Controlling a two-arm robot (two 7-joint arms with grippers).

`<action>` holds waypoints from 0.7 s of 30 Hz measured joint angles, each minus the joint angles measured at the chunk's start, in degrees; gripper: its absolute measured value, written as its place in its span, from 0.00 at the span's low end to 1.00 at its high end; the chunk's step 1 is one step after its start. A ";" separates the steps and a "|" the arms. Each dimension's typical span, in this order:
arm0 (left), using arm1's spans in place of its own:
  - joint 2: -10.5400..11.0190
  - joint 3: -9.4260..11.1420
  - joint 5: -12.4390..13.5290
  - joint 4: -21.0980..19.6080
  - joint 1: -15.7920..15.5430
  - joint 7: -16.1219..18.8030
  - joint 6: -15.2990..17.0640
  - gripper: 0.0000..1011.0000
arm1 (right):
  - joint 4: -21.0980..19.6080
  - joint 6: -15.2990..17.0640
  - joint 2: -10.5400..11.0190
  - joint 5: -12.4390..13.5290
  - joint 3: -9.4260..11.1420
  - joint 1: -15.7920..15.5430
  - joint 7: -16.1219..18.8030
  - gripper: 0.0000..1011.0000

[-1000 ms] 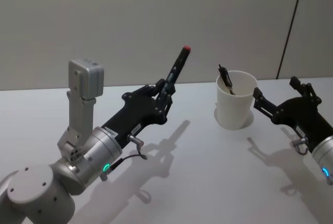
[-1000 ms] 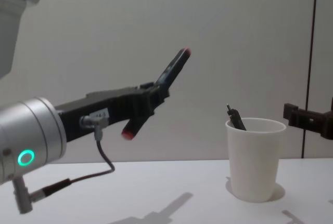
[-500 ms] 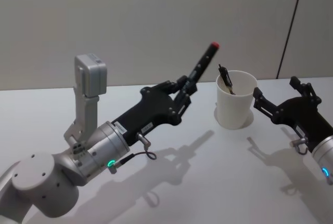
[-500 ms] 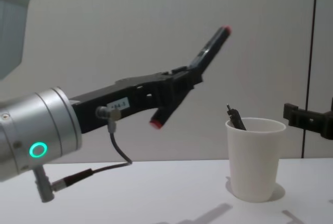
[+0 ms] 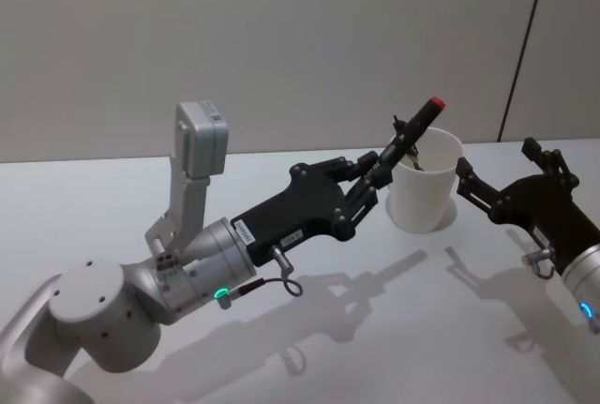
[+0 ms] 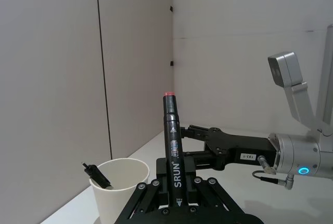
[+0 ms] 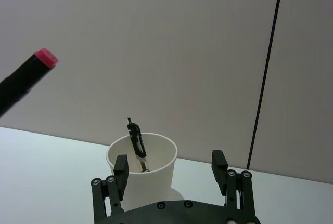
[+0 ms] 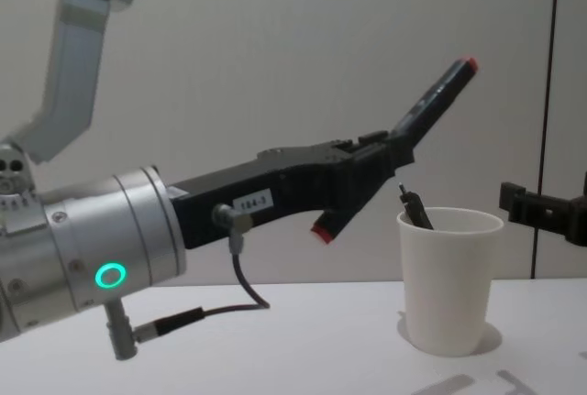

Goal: Place the pen into the pen holder.

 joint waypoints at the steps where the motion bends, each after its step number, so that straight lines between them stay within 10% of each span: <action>1: -0.18 0.11 0.32 0.35 -0.27 -0.28 -0.09 0.18 | 0.00 0.00 0.00 0.00 0.00 0.00 0.00 0.99; 21: -1.39 0.88 2.51 2.77 -2.09 -2.06 -0.87 0.18 | -0.20 0.10 0.05 0.47 0.09 -0.05 0.38 0.99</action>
